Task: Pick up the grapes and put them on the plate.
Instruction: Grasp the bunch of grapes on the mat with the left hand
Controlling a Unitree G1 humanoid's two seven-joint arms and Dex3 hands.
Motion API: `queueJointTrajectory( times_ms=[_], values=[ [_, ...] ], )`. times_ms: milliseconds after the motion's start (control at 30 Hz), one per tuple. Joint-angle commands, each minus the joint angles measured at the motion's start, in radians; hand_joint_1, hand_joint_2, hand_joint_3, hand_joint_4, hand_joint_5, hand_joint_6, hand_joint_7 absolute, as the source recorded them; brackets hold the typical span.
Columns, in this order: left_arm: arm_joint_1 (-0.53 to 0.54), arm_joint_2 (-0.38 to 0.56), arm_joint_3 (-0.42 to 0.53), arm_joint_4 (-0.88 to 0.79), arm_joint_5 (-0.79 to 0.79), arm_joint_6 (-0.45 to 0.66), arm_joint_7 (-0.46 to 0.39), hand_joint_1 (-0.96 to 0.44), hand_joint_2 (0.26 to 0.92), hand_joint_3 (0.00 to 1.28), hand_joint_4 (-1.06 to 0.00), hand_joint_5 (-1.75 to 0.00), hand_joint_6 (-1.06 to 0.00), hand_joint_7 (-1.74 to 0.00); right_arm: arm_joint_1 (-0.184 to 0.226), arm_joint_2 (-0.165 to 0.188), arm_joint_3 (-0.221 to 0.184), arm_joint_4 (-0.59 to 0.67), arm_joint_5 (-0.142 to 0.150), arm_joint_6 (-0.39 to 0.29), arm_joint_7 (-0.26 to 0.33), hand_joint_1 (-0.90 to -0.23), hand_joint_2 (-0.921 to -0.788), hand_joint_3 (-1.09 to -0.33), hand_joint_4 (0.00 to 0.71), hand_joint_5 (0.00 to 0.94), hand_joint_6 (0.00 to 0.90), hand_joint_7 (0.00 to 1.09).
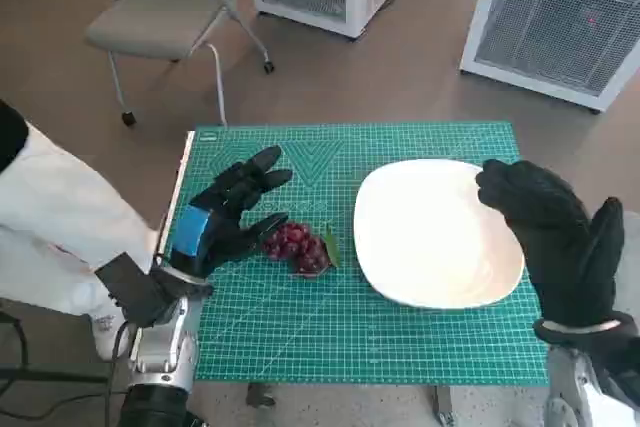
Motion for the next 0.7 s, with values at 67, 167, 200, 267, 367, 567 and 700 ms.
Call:
queueJointTrajectory(
  times_ms=[67,167,200,267,367,567,700],
  values=[
    [0.007,0.002,-0.003,-0.009,0.005,0.001,0.001,0.04,0.921,0.24,-0.32,-0.64,-0.59,-0.01,0.011,0.000,0.000,0.010,0.007,0.004,0.008,-0.344,-0.921,-0.615,0.395,0.874,0.211,1.03],
    [0.006,0.002,-0.003,-0.008,0.006,0.000,0.001,0.04,0.921,0.24,-0.31,-0.64,-0.59,-0.01,0.012,0.000,0.000,0.009,0.007,0.005,0.008,-0.343,-0.921,-0.617,0.394,0.875,0.210,1.03],
    [0.006,0.002,-0.004,-0.008,0.006,0.000,0.001,0.05,0.921,0.24,-0.31,-0.64,-0.59,-0.01,0.012,0.000,0.000,0.009,0.008,0.006,0.007,-0.343,-0.921,-0.617,0.394,0.875,0.210,1.03],
    [0.007,0.002,-0.004,-0.008,0.007,-0.001,0.002,0.05,0.921,0.24,-0.31,-0.64,-0.59,-0.01,0.011,0.000,0.000,0.009,0.008,0.008,0.006,-0.343,-0.921,-0.617,0.393,0.875,0.210,1.03],
    [0.006,0.001,-0.005,-0.007,0.007,-0.001,0.002,0.05,0.921,0.24,-0.31,-0.64,-0.59,-0.01,0.011,0.000,0.001,0.008,0.007,0.010,0.004,-0.342,-0.921,-0.617,0.391,0.874,0.210,1.03],
    [0.005,0.000,-0.005,-0.004,0.003,0.001,-0.002,0.04,0.921,0.24,-0.32,-0.63,-0.59,-0.01,0.011,0.003,0.003,0.004,0.008,0.010,0.002,-0.343,-0.921,-0.616,0.386,0.871,0.202,1.03],
    [0.003,0.001,-0.004,-0.001,0.002,0.001,-0.004,0.03,0.921,0.23,-0.32,-0.62,-0.59,-0.01,0.010,0.004,0.003,0.006,0.008,0.008,0.004,-0.346,-0.921,-0.615,0.385,0.870,0.199,1.03]
  ],
)
